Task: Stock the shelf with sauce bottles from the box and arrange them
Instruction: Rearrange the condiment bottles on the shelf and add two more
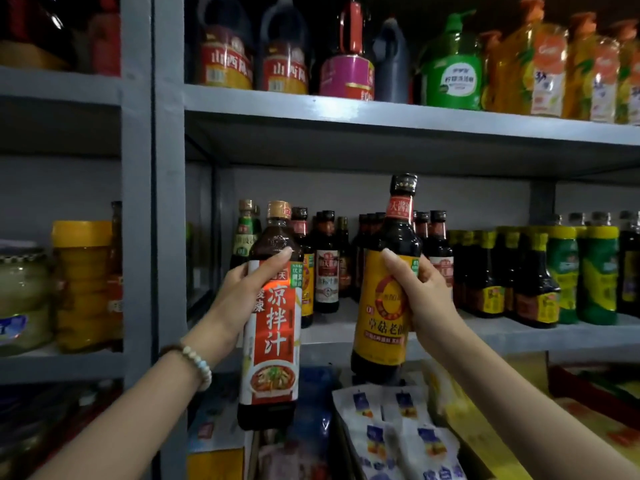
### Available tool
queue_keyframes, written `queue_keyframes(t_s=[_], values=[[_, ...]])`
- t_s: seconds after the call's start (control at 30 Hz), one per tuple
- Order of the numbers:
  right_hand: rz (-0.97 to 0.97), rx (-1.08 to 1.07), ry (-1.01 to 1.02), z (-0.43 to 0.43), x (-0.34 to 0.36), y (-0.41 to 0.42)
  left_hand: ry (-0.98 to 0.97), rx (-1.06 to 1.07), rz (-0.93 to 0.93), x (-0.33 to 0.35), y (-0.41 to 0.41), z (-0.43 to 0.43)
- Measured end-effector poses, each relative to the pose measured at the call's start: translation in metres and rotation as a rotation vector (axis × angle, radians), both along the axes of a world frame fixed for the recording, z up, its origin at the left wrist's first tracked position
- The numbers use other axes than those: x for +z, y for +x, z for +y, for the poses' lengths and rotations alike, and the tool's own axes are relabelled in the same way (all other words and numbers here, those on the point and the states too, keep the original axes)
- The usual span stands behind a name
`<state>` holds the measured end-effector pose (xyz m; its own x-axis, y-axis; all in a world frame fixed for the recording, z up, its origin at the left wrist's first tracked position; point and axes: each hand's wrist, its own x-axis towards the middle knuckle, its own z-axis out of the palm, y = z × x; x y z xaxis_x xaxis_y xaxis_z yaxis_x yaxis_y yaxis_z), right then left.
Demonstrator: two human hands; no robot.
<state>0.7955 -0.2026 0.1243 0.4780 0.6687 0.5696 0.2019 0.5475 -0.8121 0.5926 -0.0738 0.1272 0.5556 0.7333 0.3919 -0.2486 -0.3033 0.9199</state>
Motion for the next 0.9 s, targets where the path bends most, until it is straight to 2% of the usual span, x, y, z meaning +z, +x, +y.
queue_keyframes(t_s=[0.2,0.37,0.6,0.9], values=[[-0.043,0.143,0.003,0.077,0.012,0.006,-0.062,0.150,-0.033,-0.003,-0.002,0.034],[-0.074,0.180,-0.057,0.127,0.008,0.014,-0.091,0.205,-0.042,-0.007,0.002,0.048],[-0.002,0.325,-0.062,0.155,-0.001,0.014,-0.031,0.242,-0.027,-0.008,0.006,0.054],[0.003,0.319,-0.060,0.173,-0.012,0.010,-0.029,0.267,-0.024,-0.012,0.013,0.064]])
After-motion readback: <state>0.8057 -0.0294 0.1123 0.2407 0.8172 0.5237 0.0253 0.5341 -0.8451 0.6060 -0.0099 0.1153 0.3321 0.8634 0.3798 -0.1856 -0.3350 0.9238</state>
